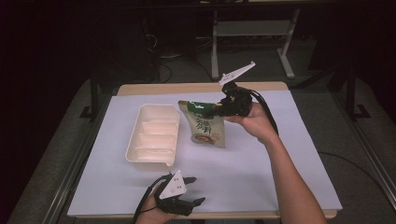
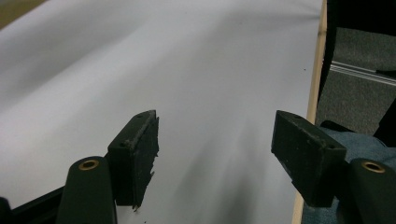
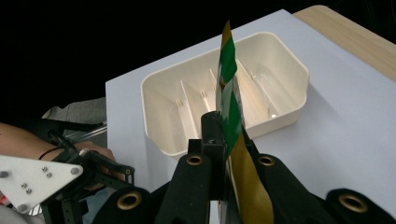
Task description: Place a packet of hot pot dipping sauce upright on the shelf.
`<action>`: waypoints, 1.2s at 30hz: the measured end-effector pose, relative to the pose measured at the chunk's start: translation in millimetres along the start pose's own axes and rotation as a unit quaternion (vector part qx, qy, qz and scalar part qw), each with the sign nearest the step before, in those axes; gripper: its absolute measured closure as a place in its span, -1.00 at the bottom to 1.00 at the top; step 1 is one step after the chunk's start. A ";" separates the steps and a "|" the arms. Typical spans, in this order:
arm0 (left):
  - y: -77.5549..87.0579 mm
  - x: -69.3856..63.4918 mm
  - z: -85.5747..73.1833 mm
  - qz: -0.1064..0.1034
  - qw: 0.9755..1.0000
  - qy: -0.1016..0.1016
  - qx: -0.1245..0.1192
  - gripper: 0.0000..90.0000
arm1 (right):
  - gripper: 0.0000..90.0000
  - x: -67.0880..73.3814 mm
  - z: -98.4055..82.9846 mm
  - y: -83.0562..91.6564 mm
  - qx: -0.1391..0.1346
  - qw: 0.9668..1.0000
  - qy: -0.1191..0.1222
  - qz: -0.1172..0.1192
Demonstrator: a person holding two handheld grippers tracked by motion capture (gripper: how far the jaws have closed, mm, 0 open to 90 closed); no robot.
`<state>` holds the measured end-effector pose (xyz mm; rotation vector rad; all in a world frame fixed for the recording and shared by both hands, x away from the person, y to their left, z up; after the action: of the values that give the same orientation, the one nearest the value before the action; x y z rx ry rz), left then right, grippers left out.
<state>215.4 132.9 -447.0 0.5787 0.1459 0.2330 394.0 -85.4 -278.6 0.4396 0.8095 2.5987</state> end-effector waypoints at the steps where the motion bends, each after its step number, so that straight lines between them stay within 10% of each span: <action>1: -0.4 -0.2 -0.1 -0.001 1.000 0.000 0.001 -0.30 | 0.98 0.6 1.7 -0.8 -0.002 1.000 0.001 0.001; 36: 1.1 2.7 -2.6 -0.005 1.000 0.001 -0.005 -0.34 | 0.98 30.9 70.6 -54.5 -0.007 0.998 0.042 0.048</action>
<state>217.3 135.8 -448.7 0.5679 0.1495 0.2244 409.5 3.3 -249.9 0.3759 0.8166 2.7261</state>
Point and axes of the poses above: each handheld gripper's, and its own axes: y roughly backward along the jaws, z roughly out of its top, x roughly to its left, the point moved 1 cm from there along -y, roughly forward along the jaws, and after that the axes turned 10 degrees about -z, right-handed, at the moved point
